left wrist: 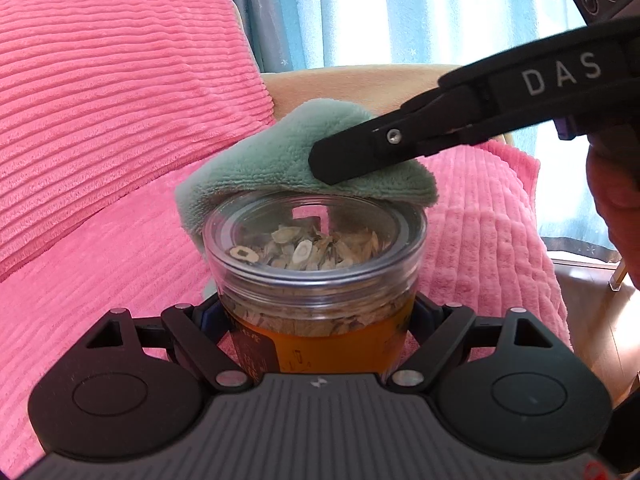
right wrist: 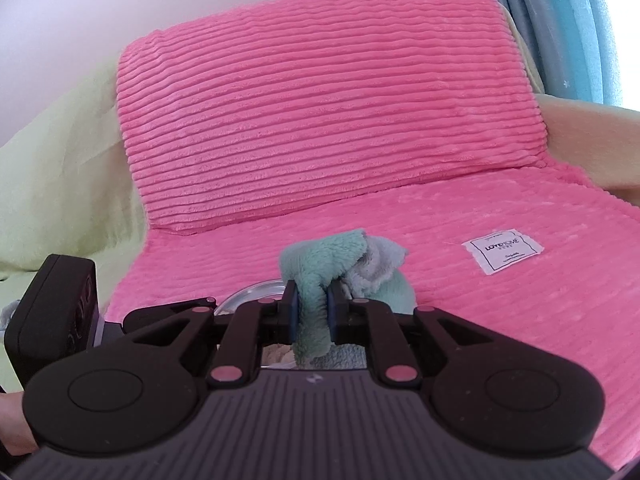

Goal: Clean container
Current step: 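Rub the cloth around the lid rim with the right tool while the left tool holds the jar, then lower the jar onto the cushion with the left tool while the right tool drops the cloth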

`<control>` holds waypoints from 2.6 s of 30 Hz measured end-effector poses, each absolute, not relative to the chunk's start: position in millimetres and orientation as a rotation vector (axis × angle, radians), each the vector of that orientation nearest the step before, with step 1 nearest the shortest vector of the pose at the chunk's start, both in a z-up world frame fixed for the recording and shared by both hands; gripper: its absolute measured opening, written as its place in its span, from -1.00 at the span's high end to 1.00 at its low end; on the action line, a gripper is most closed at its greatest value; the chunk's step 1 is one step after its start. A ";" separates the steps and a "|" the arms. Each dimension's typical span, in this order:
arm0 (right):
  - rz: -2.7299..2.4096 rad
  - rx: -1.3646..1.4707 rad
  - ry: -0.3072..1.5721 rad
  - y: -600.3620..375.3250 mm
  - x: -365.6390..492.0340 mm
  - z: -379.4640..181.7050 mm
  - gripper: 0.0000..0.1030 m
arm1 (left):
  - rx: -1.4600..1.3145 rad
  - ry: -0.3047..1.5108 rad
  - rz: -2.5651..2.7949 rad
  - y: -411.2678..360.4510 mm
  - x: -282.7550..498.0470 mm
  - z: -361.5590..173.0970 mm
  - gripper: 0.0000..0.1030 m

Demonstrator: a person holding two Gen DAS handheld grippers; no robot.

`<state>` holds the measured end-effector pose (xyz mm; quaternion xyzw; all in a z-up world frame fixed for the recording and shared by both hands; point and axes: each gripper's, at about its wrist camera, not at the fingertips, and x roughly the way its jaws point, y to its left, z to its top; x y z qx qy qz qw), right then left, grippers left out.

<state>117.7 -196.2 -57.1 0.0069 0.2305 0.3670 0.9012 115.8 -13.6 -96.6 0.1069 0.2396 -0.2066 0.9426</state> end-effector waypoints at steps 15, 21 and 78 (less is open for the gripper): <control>0.931 -0.018 0.507 -203.0 92.0 -55.1 0.77 | 0.212 0.493 -0.416 -12.1 102.1 -95.8 -0.65; 0.958 0.002 0.498 -191.8 95.6 -57.6 0.78 | 0.213 0.495 -0.419 -11.1 107.3 -94.7 -0.65; 0.359 -0.164 0.572 -233.5 126.9 -77.8 -0.49 | 0.199 0.558 -0.170 -3.4 119.3 -77.1 -0.95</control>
